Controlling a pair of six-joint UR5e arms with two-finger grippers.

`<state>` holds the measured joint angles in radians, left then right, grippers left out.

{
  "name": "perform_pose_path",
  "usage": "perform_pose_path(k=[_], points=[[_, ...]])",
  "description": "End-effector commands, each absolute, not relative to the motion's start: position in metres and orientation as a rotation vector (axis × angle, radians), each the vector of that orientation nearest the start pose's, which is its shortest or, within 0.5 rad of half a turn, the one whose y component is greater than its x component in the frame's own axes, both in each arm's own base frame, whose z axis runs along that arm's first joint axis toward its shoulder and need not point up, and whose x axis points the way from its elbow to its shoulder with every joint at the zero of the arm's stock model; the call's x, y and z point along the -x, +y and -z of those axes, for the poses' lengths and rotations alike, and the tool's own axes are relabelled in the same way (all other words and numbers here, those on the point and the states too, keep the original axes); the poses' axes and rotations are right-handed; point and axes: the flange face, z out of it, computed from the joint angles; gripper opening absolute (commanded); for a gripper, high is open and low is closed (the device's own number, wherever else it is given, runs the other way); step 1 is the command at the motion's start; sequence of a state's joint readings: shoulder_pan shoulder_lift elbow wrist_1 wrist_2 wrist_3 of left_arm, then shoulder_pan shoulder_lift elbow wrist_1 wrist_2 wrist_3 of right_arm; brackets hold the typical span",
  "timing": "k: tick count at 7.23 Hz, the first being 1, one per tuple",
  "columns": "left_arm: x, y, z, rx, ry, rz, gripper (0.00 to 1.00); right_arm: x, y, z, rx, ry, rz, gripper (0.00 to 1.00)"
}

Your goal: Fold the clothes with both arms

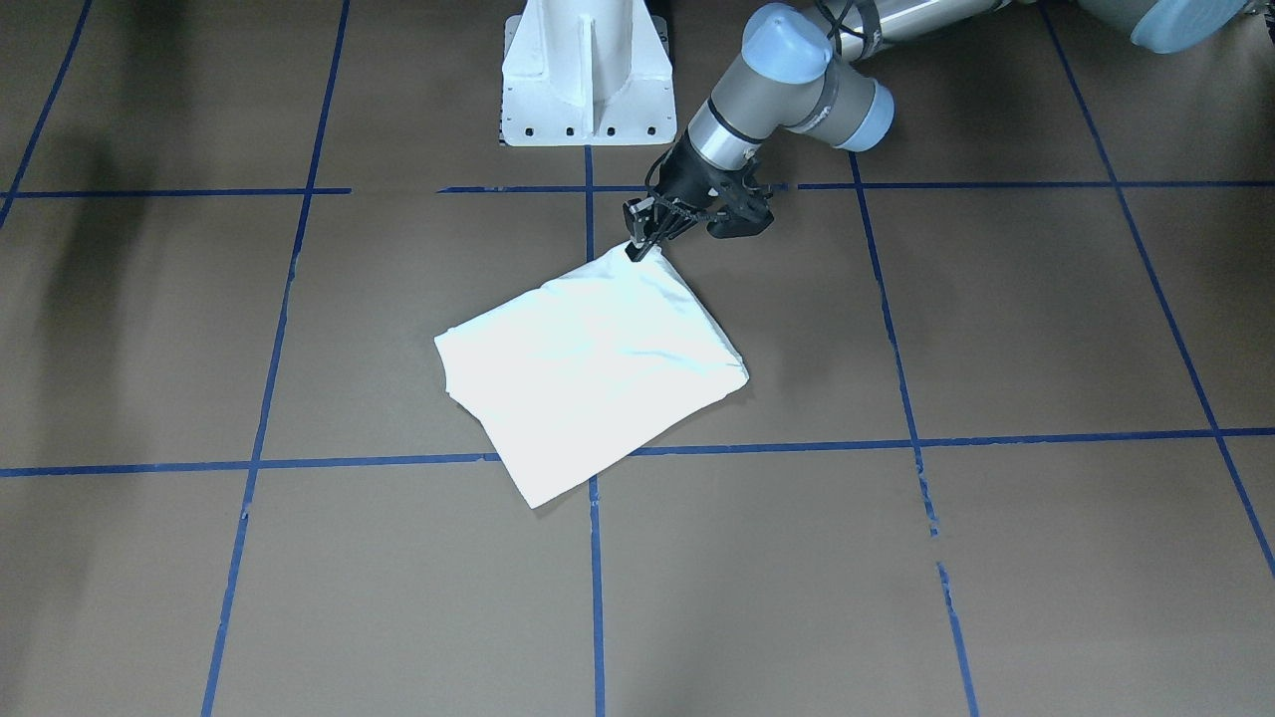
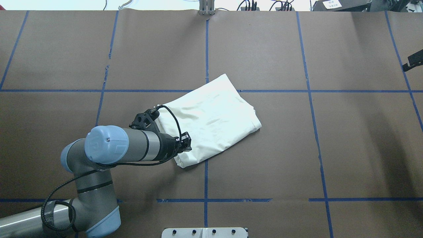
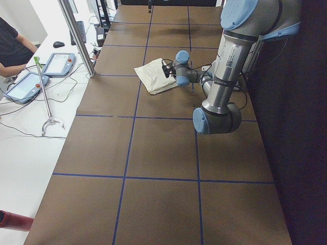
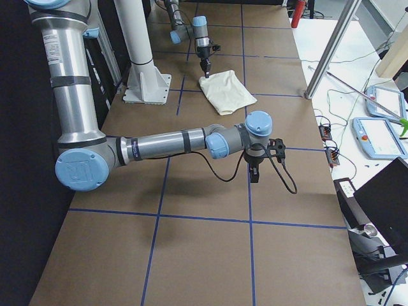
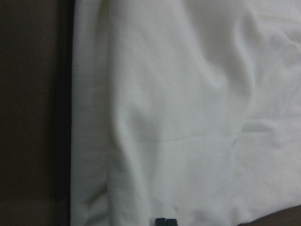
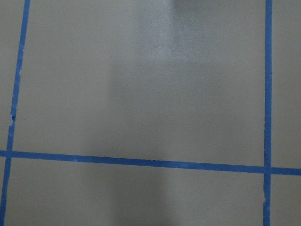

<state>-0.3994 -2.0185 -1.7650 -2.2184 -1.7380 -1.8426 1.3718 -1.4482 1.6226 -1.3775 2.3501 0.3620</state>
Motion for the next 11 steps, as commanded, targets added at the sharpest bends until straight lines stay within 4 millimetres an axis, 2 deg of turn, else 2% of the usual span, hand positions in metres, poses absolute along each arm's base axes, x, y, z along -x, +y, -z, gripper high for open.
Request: perform_pose_path(k=[1,2,3,4,5,6,7,8,9,10,11], points=[[-0.48,-0.385,-0.228,-0.059,1.258,0.43,0.99,0.044,-0.556,-0.55,-0.119,-0.834,-0.018,1.0],[-0.456,-0.413,-0.231,-0.13,1.236,0.41,1.0,0.042,-0.554,-0.552,-0.117,-0.833,-0.021,1.0],[-0.424,-0.448,-0.239,-0.208,1.137,0.371,1.0,0.036,-0.553,-0.555,-0.114,-0.829,-0.033,1.0],[-0.382,-0.483,-0.245,-0.315,1.027,0.306,1.0,0.026,-0.551,-0.56,-0.111,-0.826,-0.052,1.0],[-0.332,-0.52,-0.262,-0.395,0.938,0.257,1.0,0.021,-0.547,-0.567,-0.103,-0.822,-0.064,1.0],[-0.269,-0.558,-0.296,-0.435,0.858,0.175,1.0,0.021,-0.548,-0.567,-0.101,-0.812,-0.065,1.0],[-0.206,-0.584,-0.335,-0.429,0.822,0.083,1.0,0.022,-0.552,-0.561,-0.084,-0.81,-0.071,1.0],[-0.151,-0.587,-0.378,-0.447,0.756,0.004,1.0,0.021,-0.554,-0.568,-0.055,-0.797,-0.087,1.0],[-0.108,-0.583,-0.417,-0.448,0.689,-0.053,1.0,0.018,-0.55,-0.571,-0.064,-0.793,-0.09,1.0],[-0.078,-0.573,-0.45,-0.446,0.637,-0.147,1.0,0.01,-0.544,-0.58,-0.057,-0.778,-0.108,1.0],[-0.042,-0.565,-0.481,-0.456,0.588,-0.246,1.0,-0.008,-0.536,-0.583,-0.066,-0.789,-0.132,1.0]])
